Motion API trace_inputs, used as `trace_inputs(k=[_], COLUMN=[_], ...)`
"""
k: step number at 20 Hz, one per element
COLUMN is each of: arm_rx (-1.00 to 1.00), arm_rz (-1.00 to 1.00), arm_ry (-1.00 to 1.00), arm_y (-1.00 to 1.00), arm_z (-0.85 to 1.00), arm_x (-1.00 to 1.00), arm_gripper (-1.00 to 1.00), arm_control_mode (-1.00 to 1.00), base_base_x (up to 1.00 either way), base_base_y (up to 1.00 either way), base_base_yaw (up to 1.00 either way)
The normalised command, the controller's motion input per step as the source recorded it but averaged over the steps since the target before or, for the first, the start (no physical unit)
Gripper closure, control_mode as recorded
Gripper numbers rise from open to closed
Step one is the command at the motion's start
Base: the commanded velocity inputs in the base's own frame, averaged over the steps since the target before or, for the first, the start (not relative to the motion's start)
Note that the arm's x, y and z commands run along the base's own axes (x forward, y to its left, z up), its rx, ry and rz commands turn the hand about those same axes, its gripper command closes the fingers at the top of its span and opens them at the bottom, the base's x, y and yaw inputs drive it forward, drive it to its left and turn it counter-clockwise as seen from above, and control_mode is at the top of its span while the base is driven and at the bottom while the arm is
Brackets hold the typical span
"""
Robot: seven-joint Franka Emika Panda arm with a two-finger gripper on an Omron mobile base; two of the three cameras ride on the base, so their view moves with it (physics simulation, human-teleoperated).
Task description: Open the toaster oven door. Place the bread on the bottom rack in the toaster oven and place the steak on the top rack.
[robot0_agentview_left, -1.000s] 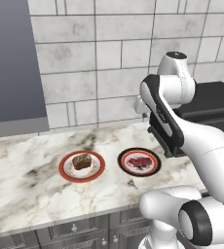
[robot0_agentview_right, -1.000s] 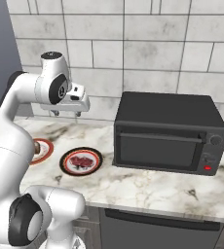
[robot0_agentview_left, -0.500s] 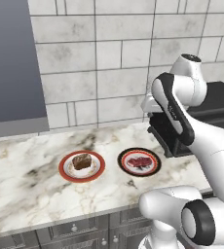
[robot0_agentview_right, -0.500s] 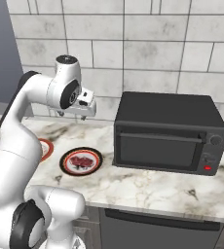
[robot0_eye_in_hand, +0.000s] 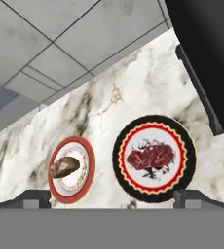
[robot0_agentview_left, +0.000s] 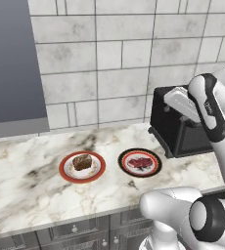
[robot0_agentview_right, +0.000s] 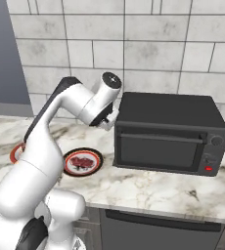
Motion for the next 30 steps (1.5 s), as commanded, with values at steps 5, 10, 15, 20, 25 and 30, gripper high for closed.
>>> trace_inputs(k=[5, 10, 15, 20, 25, 30], arm_rx=[0.30, 0.13, 0.11, 0.10, 0.12, 0.17], arm_rz=[-0.25, -0.25, -0.27, -0.13, -0.11, -0.07], arm_ry=[-0.01, 0.00, 0.00, -0.16, 0.00, 0.01], arm_y=[-0.55, -0.54, -0.61, -0.52, -0.64, -0.66], arm_z=[-0.06, -0.16, -0.17, -0.27, -0.07, -0.04], arm_x=[0.00, 0.00, 0.08, -0.05, 0.09, 0.17], arm_gripper=[-1.00, -1.00, -1.00, -1.00, -1.00, -1.00], arm_control_mode=[-1.00, -1.00, -1.00, -1.00, -1.00, -1.00], base_base_x=[0.00, 0.00, 0.00, 0.00, 0.00, 0.00], base_base_y=[0.00, 0.00, 0.00, 0.00, 0.00, 0.00], base_base_yaw=[0.00, 0.00, 0.00, 0.00, 0.00, 0.00])
